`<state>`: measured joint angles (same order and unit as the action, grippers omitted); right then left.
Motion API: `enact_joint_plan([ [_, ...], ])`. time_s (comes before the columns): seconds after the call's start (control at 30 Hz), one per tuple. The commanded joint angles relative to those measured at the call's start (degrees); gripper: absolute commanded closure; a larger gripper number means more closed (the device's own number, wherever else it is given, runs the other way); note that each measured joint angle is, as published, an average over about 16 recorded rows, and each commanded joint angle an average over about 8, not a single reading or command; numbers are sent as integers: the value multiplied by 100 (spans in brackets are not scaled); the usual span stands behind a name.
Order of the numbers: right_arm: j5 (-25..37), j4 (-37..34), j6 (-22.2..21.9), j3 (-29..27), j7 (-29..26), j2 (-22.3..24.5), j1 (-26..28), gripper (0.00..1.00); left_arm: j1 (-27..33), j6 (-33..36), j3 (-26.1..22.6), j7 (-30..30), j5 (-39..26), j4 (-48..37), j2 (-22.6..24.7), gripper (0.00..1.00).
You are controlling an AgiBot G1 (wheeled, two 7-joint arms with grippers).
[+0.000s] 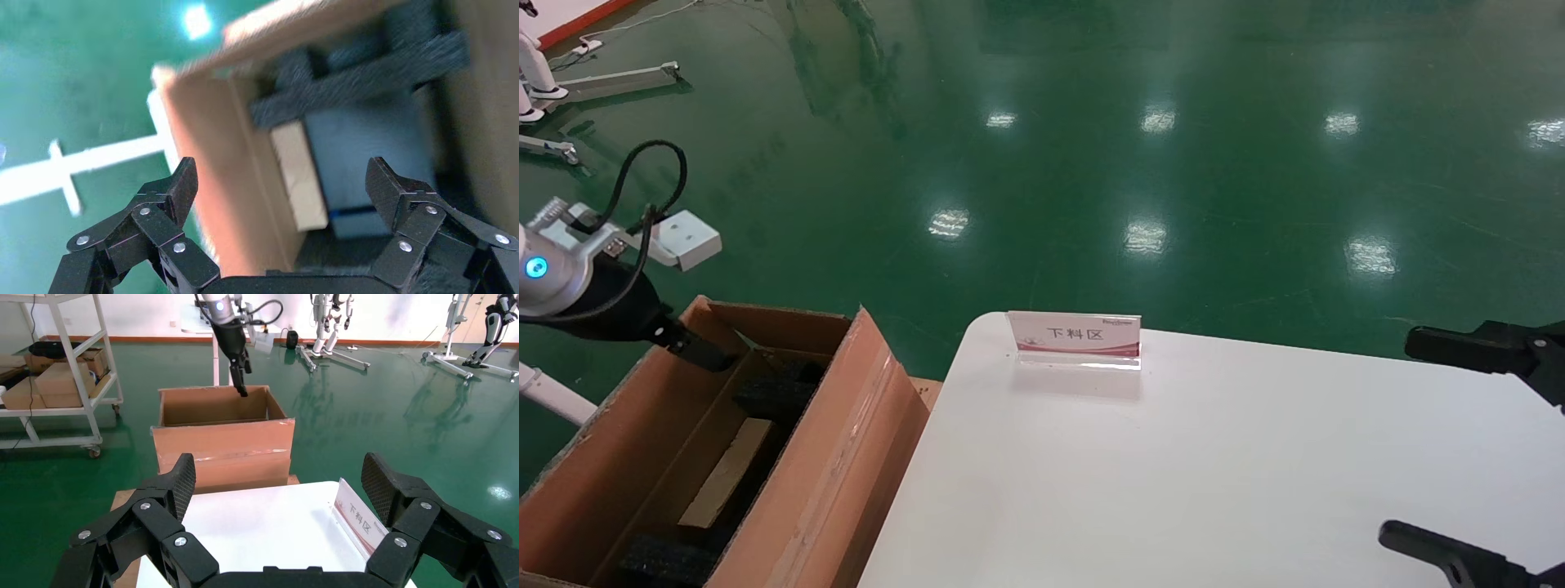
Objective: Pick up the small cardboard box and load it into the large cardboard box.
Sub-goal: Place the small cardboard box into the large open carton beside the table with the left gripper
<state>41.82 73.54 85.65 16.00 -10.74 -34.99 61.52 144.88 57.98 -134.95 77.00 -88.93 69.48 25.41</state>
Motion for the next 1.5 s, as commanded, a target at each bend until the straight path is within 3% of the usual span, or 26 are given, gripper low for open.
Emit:
enact_joint_plan([
  [0.03,0,0,0,0,0,0,0,0,159,-3,152,-249,31,150,-171,0],
  [0.37,0,0,0,0,0,0,0,0,901,129,981,-2235,1113,1062,-1682,0],
  [0.53,0,0,0,0,0,0,0,0,1035,183,1196,-2814,1457,1223,-2076,0],
  [0.9,0,0,0,0,0,0,0,0,660,265,1628,-2866,1443,1197,-1863,0],
  [1.5,0,0,0,0,0,0,0,0,-529,585,2967,-3301,1813,1087,-1445,0],
])
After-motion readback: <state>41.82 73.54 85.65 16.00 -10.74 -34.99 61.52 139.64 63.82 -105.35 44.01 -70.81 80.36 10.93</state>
